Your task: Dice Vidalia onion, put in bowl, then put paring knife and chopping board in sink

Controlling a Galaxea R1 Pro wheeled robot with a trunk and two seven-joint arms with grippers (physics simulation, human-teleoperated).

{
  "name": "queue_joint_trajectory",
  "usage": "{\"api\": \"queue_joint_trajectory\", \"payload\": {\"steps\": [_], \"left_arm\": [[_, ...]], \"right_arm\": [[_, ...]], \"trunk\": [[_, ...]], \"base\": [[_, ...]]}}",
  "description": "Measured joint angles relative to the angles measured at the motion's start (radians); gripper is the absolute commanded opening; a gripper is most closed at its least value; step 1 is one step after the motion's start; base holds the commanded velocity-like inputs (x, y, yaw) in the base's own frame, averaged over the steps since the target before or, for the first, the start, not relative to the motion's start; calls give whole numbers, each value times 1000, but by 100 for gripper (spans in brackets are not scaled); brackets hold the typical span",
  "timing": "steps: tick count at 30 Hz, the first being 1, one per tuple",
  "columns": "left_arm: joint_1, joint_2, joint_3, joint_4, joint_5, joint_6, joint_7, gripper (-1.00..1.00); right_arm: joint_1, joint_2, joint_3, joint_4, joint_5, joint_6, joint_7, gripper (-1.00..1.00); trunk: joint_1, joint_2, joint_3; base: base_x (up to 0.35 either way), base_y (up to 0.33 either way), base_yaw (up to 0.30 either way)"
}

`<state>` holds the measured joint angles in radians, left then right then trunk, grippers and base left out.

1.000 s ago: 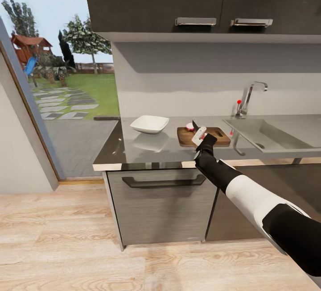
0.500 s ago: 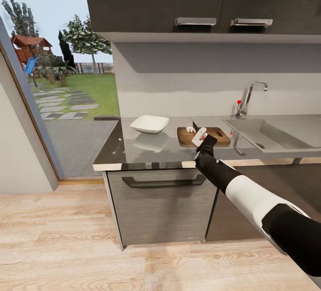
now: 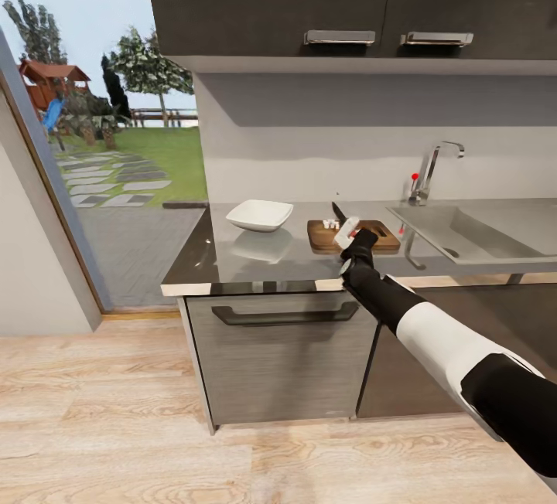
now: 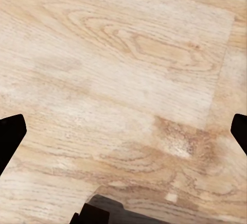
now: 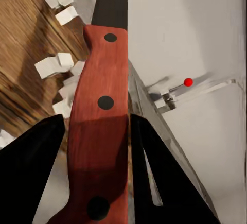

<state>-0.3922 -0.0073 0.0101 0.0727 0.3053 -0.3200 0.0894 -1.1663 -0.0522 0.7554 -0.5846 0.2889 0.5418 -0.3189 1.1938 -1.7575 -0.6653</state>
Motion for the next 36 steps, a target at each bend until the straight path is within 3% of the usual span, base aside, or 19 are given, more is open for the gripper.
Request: {"api": "queue_joint_trajectory", "payload": {"steps": [2,3,6,8,10,12,13,14,16,18,30,36], "left_arm": [[0,0,0,0,0,0,0,100],[0,0,0,0,0,0,0,100],[0,0,0,0,0,0,0,100],[0,0,0,0,0,0,0,100],[0,0,0,0,0,0,0,100],[0,0,0,0,0,0,0,100],[0,0,0,0,0,0,0,100],[0,0,0,0,0,0,0,100],[0,0,0,0,0,0,0,100],[1,0,0,0,0,0,0,100],[0,2,0,0,0,-1,1,100],[0,1,0,0,0,-1,1,100]], "right_arm": [[0,-43,-10,-75,-5,3,3,-100],[0,-72,-42,-125,-20,5,12,-100],[0,-148,-202,-254,-106,9,71,-100],[0,-183,-279,-306,-130,9,111,-100],[0,-216,-413,-358,-140,11,224,-100],[-1,-226,-556,-373,-148,11,389,-100],[-1,-228,-602,-376,-148,12,477,-100],[0,-229,-622,-377,-147,12,527,-100],[0,-231,-646,-378,-145,13,609,-100],[0,-232,-653,-380,-145,13,634,-100],[0,-231,-655,-399,-145,28,642,-100],[0,-231,-655,-420,-145,47,642,-100]], "trunk": [[0,0,0],[0,0,0],[0,0,0],[0,0,0],[0,0,0],[0,0,0],[0,0,0],[0,0,0],[-1,0,0],[-1,0,0],[0,0,0],[0,0,2]], "base": [[0,0,0],[0,0,0],[0,0,0],[0,0,0],[3,0,0],[116,0,0],[222,0,0],[274,0,0],[309,8,0],[307,108,0],[97,279,-7],[0,329,-231]]}}
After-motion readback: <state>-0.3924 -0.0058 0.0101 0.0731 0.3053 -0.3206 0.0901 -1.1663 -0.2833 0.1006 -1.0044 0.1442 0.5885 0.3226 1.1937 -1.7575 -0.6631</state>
